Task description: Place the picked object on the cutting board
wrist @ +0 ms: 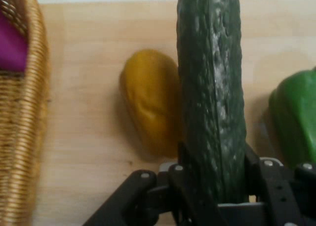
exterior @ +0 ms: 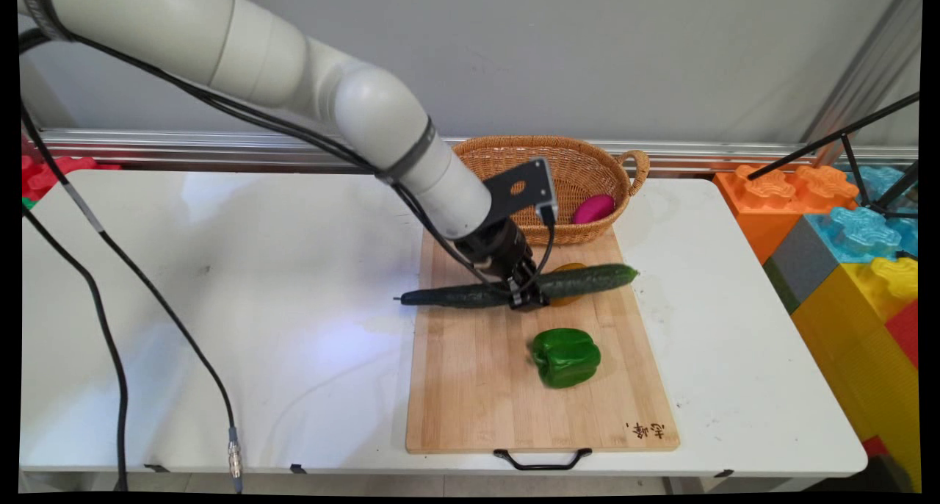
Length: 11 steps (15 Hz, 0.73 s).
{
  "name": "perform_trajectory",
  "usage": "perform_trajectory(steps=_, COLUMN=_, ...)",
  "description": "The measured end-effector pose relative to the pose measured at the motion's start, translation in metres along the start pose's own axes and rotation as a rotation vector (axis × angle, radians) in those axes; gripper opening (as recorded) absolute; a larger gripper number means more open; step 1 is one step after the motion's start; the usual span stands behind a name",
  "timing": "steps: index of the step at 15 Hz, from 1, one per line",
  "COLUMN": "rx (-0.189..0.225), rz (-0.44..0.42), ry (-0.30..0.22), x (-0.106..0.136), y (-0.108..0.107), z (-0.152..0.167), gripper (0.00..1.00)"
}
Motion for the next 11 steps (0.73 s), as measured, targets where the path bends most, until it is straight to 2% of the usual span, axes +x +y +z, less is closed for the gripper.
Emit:
perform_trajectory(steps=4, rx=-0.02, rz=0.015, ry=-0.021, x=-0.009, y=0.01, z=0.016, gripper=0.0)
perform_trajectory(steps=5, rx=-0.025, rz=0.019, ry=-0.023, x=-0.011, y=0.012, z=0.019, gripper=1.0)
perform_trajectory(steps=11, rx=-0.033, rz=0.024, ry=-0.019, x=-0.008, y=0.009, z=0.015, gripper=1.0)
